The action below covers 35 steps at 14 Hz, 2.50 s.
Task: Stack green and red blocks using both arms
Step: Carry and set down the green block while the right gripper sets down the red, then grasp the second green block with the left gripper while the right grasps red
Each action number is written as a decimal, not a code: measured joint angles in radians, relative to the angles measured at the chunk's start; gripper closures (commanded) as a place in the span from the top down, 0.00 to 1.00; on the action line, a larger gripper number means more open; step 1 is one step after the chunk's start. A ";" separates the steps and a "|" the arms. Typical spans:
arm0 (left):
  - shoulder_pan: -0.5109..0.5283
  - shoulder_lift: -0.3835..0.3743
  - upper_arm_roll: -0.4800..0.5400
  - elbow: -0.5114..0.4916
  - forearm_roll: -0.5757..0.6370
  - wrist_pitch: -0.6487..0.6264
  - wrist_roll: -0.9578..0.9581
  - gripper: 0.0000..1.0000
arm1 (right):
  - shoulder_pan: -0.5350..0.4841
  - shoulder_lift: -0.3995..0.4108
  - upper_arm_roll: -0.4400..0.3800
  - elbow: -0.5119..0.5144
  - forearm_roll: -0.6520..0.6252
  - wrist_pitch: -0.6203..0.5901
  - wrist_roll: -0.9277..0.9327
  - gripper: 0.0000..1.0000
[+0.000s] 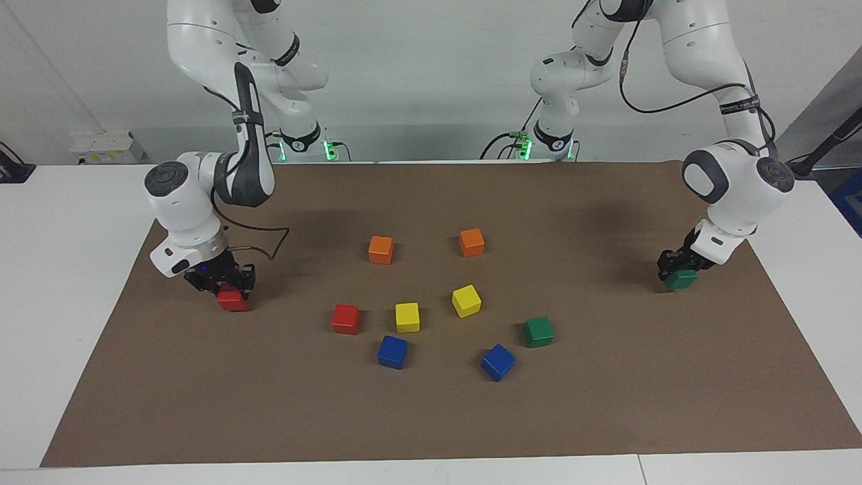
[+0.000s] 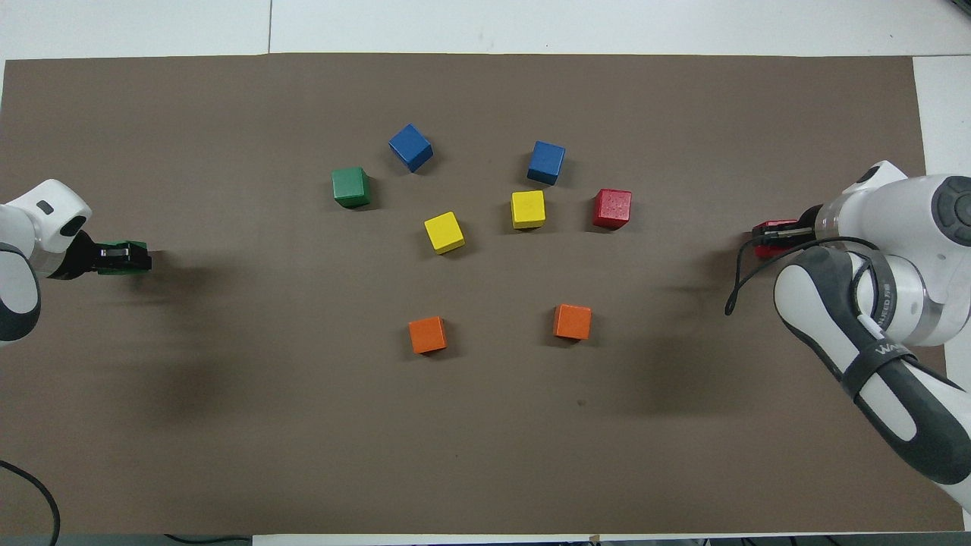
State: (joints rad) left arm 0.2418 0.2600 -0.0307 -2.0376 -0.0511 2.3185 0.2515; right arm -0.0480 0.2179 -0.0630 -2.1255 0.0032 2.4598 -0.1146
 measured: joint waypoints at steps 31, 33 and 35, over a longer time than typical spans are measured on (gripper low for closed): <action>-0.188 0.031 -0.014 0.336 0.000 -0.289 -0.259 1.00 | 0.058 -0.089 0.008 0.296 0.022 -0.425 0.133 1.00; -0.293 0.046 -0.016 0.360 0.000 -0.313 -0.387 1.00 | 0.155 -0.079 0.011 0.365 0.019 -0.441 0.315 0.98; -0.377 0.087 -0.016 0.402 0.000 -0.314 -0.511 1.00 | 0.259 -0.035 0.013 0.409 0.001 -0.432 0.490 0.96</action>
State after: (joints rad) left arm -0.1351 0.3465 -0.0471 -1.6353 -0.0507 2.0043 -0.2596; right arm 0.2107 0.1828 -0.0500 -1.7165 0.0041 2.0275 0.3750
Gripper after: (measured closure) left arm 0.000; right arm 0.018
